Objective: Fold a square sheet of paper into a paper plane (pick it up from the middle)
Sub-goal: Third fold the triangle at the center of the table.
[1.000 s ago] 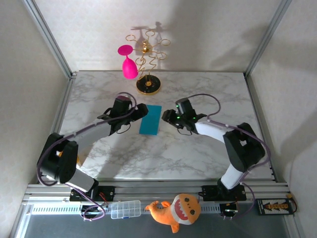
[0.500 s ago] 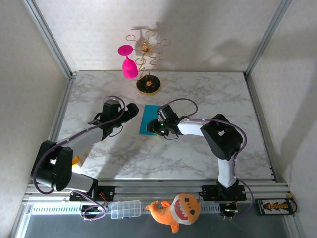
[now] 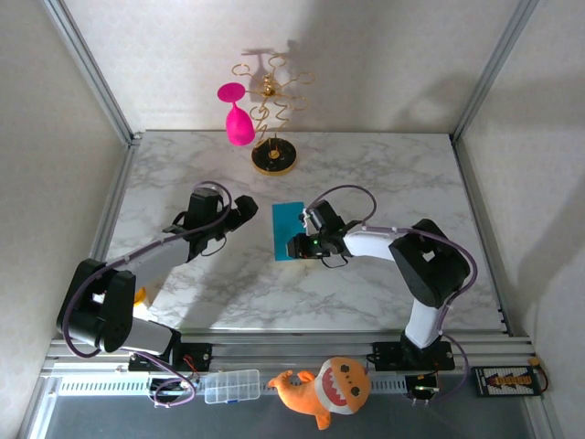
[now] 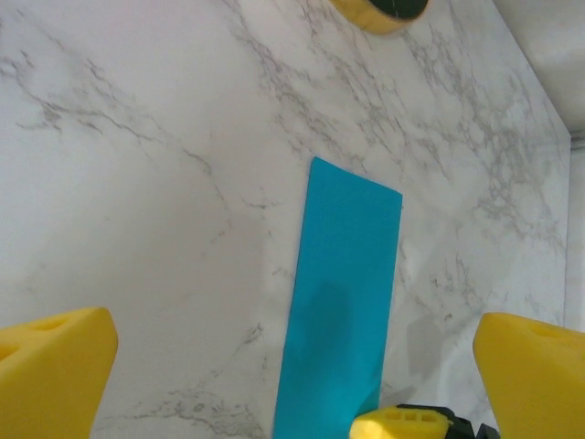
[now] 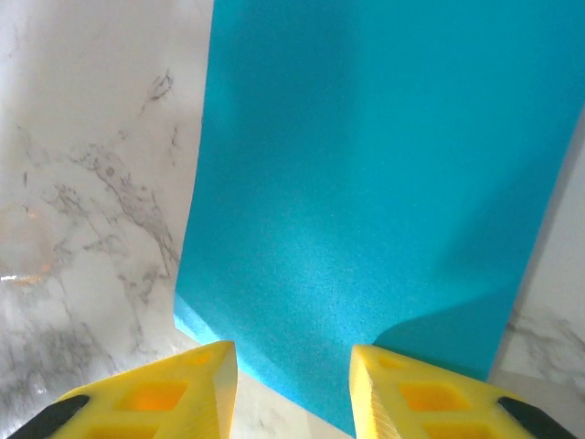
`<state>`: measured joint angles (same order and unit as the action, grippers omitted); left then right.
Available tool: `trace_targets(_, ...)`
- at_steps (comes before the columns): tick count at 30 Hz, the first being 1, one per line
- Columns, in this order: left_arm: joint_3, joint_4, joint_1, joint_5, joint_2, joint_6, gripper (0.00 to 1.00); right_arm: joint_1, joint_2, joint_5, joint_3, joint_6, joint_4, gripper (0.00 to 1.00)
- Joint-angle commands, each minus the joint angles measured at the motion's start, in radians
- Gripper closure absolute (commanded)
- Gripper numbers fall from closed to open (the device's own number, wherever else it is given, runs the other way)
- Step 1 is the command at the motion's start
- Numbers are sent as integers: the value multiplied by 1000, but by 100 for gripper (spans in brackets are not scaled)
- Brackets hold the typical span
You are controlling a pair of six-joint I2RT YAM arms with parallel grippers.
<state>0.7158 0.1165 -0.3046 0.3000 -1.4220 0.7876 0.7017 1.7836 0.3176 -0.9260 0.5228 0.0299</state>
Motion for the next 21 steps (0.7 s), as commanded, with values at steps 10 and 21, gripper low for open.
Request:
trace_targets(10, -121, 161, -22, 179, -15, 171, 0, -34, -70, -182, -39, 264, -4, 60)
trace_targets(21, -84, 115, -138, 199, -91, 180, 8, -36, 35, -92, -61, 310, -11, 61)
